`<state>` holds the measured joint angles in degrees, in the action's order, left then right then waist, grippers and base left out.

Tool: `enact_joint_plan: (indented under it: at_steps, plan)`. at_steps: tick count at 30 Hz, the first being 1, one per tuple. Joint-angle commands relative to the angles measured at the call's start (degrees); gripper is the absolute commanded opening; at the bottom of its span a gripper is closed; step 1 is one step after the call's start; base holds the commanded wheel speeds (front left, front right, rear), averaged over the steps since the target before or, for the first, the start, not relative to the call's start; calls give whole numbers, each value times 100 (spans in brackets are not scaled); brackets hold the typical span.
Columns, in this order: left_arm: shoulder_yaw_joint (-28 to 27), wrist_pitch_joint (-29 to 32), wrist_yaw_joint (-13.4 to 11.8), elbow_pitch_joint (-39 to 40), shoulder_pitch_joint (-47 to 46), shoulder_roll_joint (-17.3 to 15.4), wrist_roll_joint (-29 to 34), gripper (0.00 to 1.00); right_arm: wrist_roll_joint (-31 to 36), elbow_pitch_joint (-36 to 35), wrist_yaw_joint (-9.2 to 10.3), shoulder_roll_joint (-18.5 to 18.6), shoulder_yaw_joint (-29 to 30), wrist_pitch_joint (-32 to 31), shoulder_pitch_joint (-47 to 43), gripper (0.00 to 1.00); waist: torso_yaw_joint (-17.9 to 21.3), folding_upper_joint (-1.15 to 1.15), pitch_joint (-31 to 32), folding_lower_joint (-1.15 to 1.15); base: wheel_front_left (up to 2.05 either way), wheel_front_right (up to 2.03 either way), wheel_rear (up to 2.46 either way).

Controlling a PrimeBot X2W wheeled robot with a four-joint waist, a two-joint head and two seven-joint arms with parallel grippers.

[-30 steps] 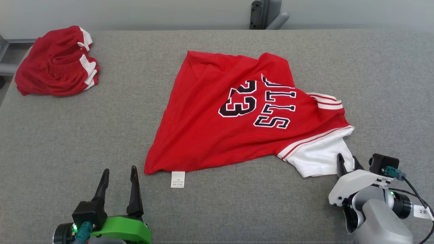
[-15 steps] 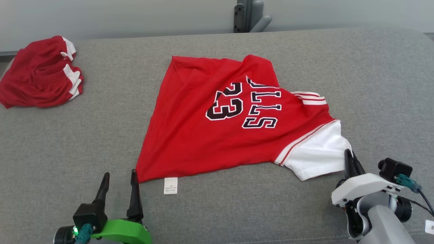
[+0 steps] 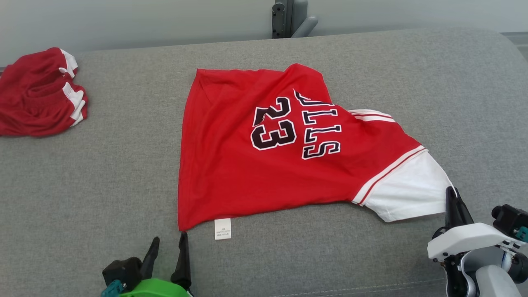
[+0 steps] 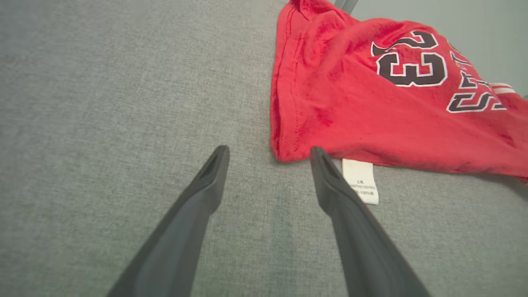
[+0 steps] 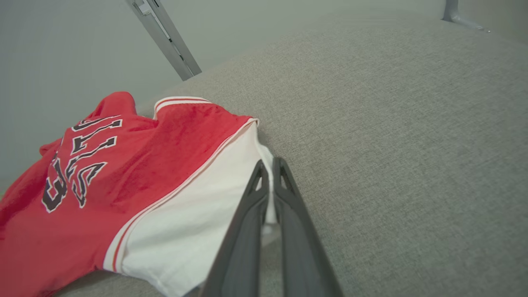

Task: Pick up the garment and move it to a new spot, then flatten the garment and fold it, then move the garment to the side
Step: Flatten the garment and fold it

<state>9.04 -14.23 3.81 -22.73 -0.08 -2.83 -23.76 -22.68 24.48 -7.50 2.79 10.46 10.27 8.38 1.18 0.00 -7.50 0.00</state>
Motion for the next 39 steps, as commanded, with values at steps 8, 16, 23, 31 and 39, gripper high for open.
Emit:
enact_joint_plan:
  at_steps: [8,16,23,31,39]
  plan:
    - [365,296,-59,-791,-736,-15,-772,100,-55,-267,2,20,-156,-120,-55,0,167,0,-146,0,0,0,0]
    - [448,550,-352,-1372,-1129,-15,-989,100,-69,-288,2,19,-282,-64,10,0,238,0,-229,0,0,0,0]
    - [672,590,-228,-1463,-1293,3,-1140,0,-96,-279,2,20,-347,-4,34,0,248,0,-214,0,0,0,0]
    - [707,186,13,-1136,-1353,-17,-1560,0,-353,-297,2,19,-521,129,135,0,241,0,-54,0,0,0,0]
    - [604,-20,77,-132,-1162,-92,-1707,0,-1617,-934,1,21,-818,50,223,0,232,0,281,0,0,0,0]
